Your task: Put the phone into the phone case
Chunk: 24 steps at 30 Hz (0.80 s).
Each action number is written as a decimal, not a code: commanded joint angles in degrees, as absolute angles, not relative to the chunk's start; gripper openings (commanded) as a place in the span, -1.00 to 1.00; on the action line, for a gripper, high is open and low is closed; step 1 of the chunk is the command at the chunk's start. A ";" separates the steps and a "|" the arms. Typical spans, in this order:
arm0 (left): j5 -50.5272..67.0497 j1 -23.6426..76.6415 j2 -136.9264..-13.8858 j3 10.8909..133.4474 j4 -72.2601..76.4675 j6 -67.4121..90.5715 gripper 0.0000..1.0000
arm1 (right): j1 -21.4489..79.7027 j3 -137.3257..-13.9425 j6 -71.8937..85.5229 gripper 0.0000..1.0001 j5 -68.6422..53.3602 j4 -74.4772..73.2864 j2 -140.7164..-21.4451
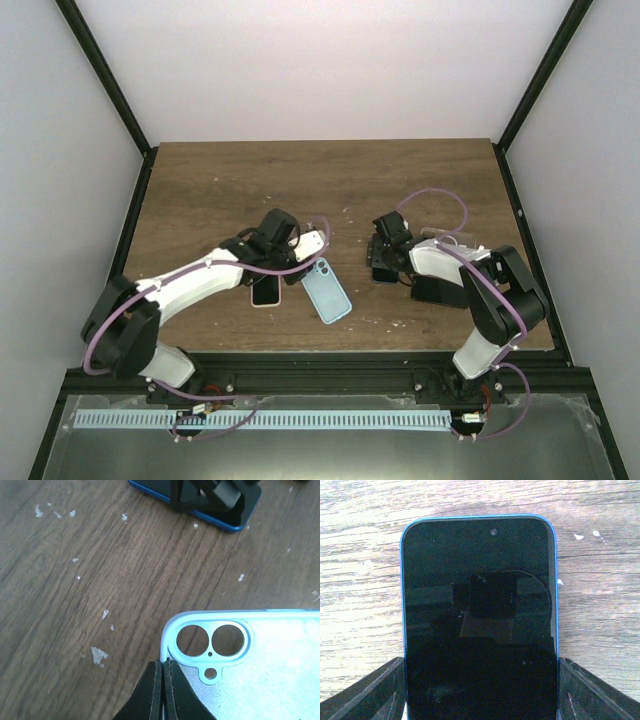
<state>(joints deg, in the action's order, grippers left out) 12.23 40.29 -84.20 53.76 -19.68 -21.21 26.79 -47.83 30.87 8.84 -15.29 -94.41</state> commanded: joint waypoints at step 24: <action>17.22 38.05 -90.57 57.76 -11.33 -1.95 0.05 | 26.19 -46.68 29.98 0.45 0.25 -14.78 -94.28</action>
<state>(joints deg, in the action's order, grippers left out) 11.11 41.65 -95.22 60.29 -14.24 -15.35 26.44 -47.48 30.50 5.34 -13.43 -94.17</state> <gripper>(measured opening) 0.525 0.771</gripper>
